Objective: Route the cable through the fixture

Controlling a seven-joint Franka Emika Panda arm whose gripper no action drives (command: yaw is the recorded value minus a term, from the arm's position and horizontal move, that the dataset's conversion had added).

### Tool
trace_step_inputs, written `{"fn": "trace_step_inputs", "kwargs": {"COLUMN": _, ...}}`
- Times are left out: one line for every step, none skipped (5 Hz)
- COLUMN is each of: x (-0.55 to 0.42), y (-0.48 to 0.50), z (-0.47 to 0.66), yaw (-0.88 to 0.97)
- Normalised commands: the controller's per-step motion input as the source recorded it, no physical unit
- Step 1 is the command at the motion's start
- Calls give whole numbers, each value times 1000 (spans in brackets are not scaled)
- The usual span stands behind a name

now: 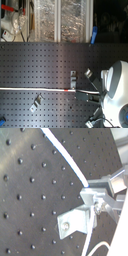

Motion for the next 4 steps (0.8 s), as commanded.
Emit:
{"fn": "trace_step_inputs", "kwargs": {"x": 1, "y": 3, "z": 171, "yaw": -440}}
{"fn": "trace_step_inputs", "kwargs": {"x": -7, "y": 45, "z": 108, "yaw": -197}}
{"fn": "trace_step_inputs", "kwargs": {"x": -124, "y": 26, "z": 238, "yaw": -308}}
{"fn": "trace_step_inputs", "kwargs": {"x": -88, "y": 257, "z": 255, "yaw": -386}}
